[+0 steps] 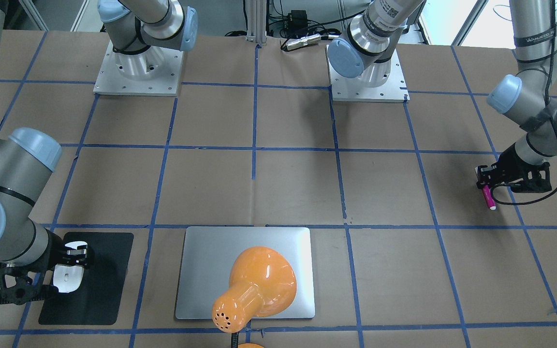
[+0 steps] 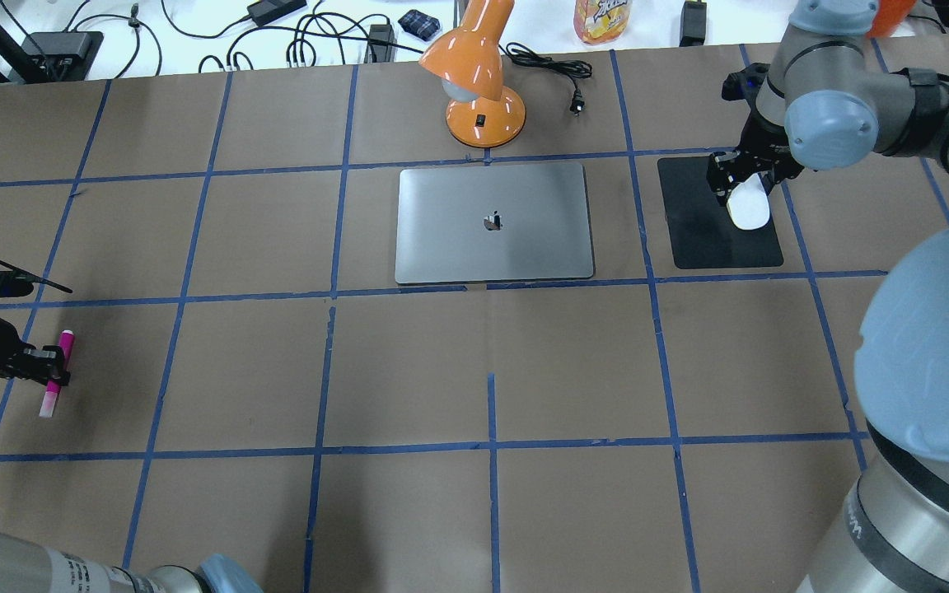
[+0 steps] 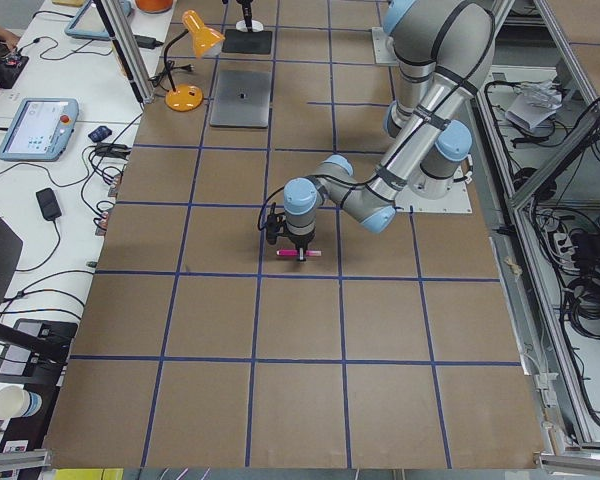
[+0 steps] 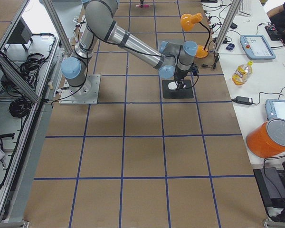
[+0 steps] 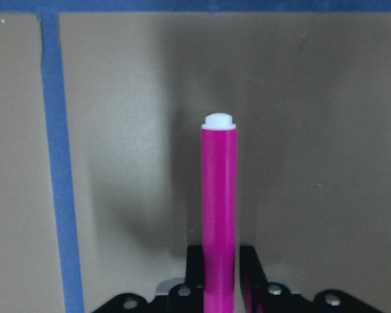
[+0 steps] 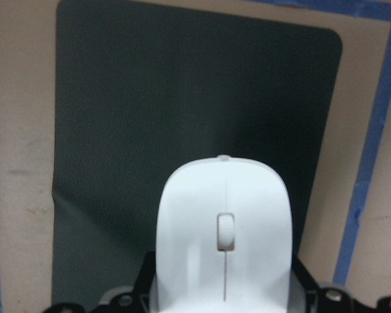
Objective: Place pen and mouse around notebook
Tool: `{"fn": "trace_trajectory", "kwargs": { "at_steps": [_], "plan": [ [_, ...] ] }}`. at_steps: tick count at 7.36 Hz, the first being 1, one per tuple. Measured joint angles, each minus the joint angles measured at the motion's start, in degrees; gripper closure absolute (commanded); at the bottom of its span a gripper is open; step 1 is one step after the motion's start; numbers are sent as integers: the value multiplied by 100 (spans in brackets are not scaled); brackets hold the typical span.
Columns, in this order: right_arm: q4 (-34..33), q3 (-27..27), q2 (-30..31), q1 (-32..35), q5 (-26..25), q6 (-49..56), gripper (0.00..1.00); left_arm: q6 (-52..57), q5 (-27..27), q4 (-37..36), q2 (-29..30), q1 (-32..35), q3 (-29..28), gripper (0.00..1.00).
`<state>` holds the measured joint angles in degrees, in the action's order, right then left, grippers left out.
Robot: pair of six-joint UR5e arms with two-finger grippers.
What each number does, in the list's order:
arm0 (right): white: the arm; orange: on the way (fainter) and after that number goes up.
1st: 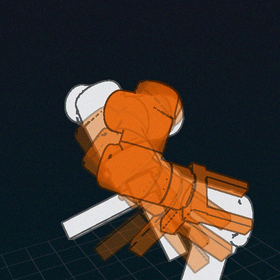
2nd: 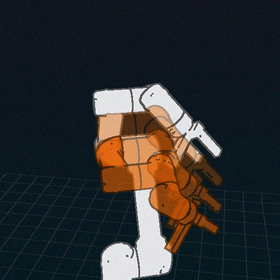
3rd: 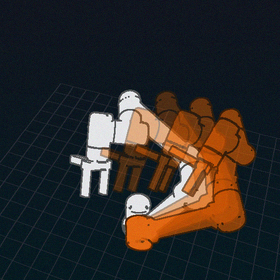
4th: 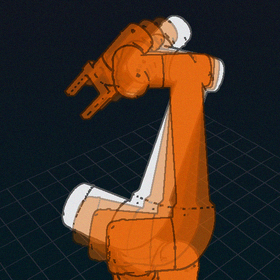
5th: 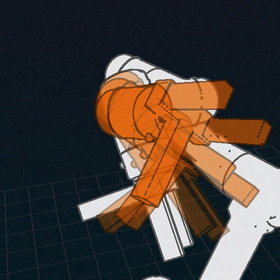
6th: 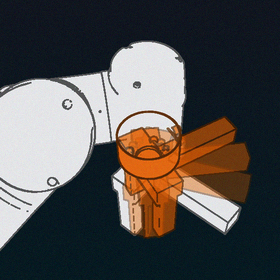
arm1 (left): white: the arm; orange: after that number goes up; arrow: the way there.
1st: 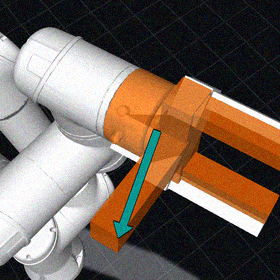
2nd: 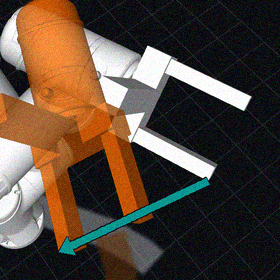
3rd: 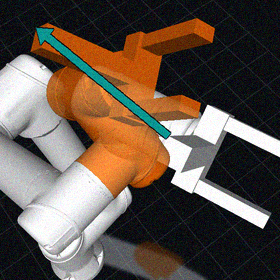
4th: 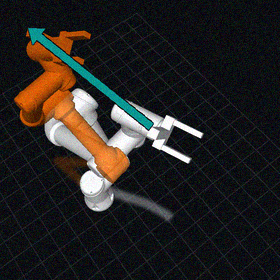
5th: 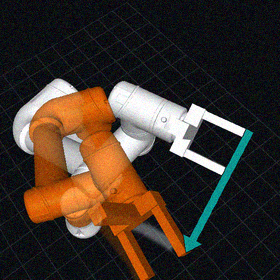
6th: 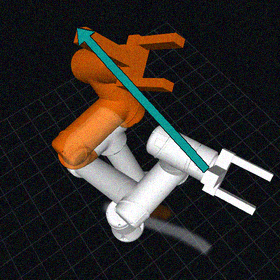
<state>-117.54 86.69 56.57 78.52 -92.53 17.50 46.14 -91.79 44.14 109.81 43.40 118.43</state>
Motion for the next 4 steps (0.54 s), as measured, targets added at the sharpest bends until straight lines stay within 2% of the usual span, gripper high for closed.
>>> {"fn": "trace_trajectory", "kwargs": {
  "at_steps": [1, 4],
  "plan": [
    [3, -88, -131, 9, 12, -120, 42, -10, -17, 25, -31, -26, 13, 95],
    [13, -145, -252, 14, 29, -228, 43, -189, -36, 551, -395, 31, -44, 95]
  ]
}}
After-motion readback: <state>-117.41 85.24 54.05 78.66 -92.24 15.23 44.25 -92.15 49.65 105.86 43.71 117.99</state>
